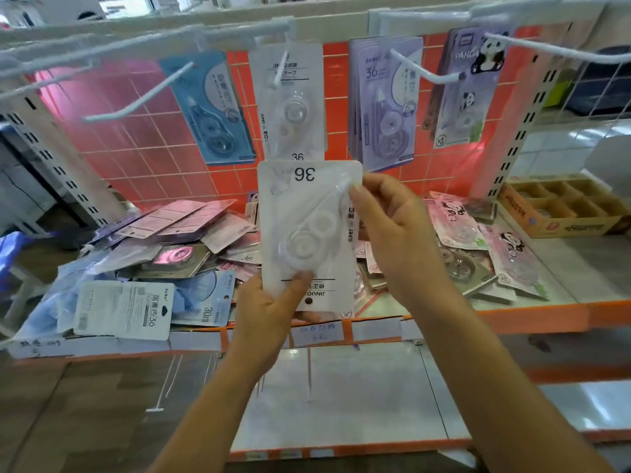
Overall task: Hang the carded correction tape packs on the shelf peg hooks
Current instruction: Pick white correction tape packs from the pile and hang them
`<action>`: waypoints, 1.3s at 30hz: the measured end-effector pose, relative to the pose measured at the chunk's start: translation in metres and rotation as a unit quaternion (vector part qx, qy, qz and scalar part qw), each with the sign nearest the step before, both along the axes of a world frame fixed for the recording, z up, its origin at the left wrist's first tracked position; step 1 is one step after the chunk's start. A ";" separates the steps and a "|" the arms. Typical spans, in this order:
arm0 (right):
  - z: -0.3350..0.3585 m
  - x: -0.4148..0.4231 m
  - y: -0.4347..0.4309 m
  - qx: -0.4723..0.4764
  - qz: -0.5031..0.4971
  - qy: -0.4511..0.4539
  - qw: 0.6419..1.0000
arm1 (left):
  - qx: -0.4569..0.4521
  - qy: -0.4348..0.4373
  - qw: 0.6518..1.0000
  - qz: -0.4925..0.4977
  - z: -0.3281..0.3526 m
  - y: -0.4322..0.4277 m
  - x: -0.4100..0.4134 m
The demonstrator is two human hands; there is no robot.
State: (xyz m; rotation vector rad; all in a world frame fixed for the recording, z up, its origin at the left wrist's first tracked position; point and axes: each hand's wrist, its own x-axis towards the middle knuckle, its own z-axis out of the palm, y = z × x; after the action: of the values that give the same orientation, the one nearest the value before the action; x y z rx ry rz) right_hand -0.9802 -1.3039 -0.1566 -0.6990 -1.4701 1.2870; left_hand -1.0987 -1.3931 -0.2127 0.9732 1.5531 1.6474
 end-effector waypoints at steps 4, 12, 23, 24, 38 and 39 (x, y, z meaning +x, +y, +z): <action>0.031 -0.009 0.005 0.063 -0.017 0.002 0.998 | 0.026 0.022 0.999 0.001 0.013 -0.002 -0.014; 0.055 -0.010 0.010 0.119 0.010 0.033 0.992 | 0.023 0.100 0.995 -0.005 0.030 -0.010 -0.035; 0.039 0.007 0.013 0.312 0.034 -0.410 0.857 | -0.080 0.375 0.924 0.016 0.033 -0.005 -0.055; 0.039 0.008 0.011 0.318 0.030 -0.434 0.842 | -0.093 0.407 0.909 0.014 0.036 -0.004 -0.053; 0.008 -0.006 -0.005 0.303 0.114 -0.530 0.784 | -0.012 0.561 0.828 0.009 0.052 0.011 -0.037; 0.007 -0.005 -0.004 0.296 0.112 -0.504 0.803 | -0.010 0.562 0.827 0.018 0.051 0.011 -0.038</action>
State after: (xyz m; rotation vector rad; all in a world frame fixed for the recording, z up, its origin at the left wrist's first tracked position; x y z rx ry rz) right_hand -0.9856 -1.3077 -0.1500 -0.8247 -2.7283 0.4629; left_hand -1.1362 -1.3822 -0.1616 2.1275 2.2701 1.0242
